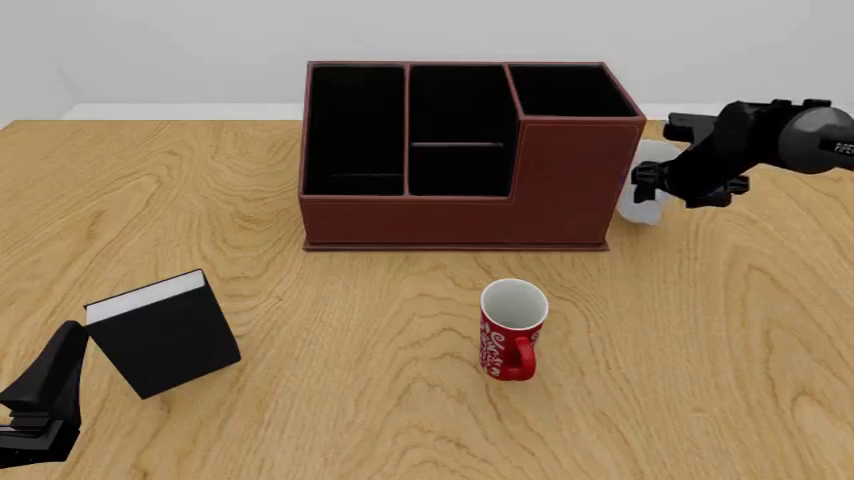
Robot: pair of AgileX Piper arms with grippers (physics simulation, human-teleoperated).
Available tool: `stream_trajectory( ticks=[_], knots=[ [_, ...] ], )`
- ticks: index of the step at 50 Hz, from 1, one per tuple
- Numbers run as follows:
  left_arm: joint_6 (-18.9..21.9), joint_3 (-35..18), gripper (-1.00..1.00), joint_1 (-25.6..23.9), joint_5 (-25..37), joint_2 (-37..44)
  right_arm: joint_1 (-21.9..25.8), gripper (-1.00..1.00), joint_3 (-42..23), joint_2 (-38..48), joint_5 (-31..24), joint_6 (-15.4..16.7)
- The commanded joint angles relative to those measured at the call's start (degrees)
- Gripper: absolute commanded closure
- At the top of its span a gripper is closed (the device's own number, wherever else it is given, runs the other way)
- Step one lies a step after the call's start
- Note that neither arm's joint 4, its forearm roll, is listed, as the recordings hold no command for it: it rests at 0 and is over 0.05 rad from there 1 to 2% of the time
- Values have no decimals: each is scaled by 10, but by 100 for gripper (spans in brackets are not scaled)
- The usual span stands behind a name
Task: Pick up the white mug and place it to the right of the caddy.
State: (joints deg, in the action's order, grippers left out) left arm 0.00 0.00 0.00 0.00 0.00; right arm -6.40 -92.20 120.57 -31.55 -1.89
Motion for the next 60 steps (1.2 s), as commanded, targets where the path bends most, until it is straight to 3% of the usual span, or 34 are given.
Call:
stream_trajectory(
  ticks=[1, 60],
  knots=[
    [0, 0, -100, 0, 0, 0, -2, -100, 3, 18, 1, -4],
    [0, 0, -100, 0, 0, 0, 2, -100, 57, -16, 29, 9]
  ],
)
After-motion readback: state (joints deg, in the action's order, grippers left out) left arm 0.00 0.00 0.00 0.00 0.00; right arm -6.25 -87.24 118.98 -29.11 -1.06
